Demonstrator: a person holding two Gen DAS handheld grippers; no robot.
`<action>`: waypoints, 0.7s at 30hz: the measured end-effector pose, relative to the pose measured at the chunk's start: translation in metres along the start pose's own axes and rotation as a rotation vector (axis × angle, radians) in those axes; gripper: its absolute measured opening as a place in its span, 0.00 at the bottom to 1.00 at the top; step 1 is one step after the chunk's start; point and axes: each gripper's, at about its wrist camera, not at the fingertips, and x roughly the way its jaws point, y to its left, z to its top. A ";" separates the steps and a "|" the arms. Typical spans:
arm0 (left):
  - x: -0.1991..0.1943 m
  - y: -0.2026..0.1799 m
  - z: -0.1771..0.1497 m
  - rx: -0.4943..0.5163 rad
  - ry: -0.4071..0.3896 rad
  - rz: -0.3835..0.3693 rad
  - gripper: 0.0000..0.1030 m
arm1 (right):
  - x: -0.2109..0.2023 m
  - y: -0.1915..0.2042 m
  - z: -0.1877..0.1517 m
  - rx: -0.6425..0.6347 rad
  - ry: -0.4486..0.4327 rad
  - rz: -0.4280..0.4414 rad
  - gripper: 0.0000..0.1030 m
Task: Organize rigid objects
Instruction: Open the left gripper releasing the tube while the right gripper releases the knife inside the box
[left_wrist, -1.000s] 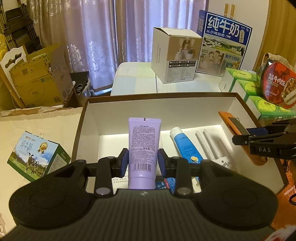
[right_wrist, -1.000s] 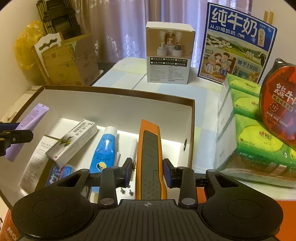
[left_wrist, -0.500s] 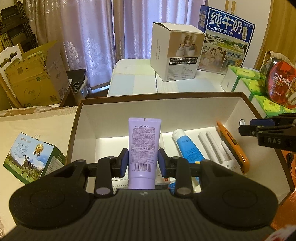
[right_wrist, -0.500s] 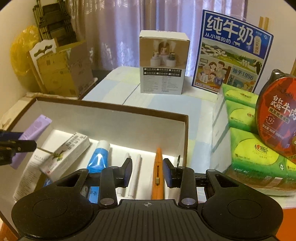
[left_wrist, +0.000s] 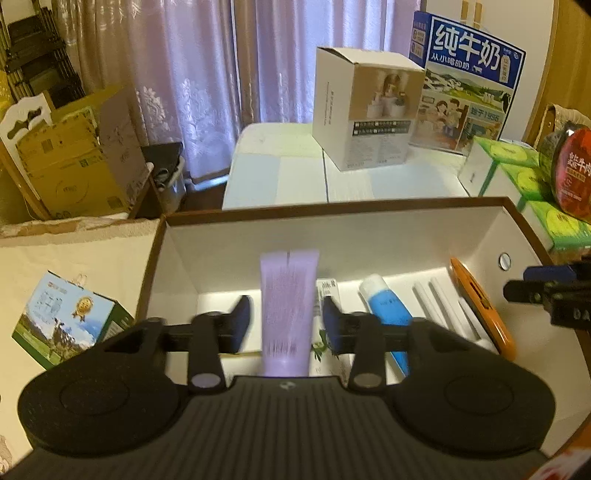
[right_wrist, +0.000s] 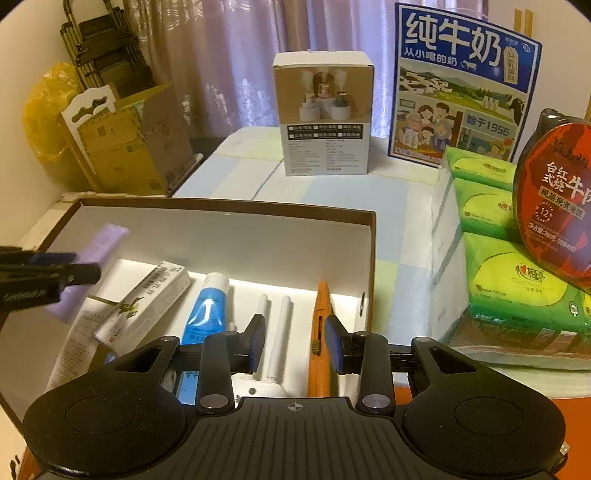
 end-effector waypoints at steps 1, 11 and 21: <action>0.000 0.000 0.002 0.004 -0.007 0.003 0.54 | 0.000 -0.001 0.000 0.001 -0.001 0.007 0.32; -0.009 0.000 -0.002 0.003 0.024 -0.012 0.55 | -0.022 0.009 -0.007 -0.012 -0.033 0.062 0.65; -0.030 -0.002 -0.012 -0.014 0.037 -0.026 0.55 | -0.034 0.012 -0.018 0.001 -0.027 0.072 0.67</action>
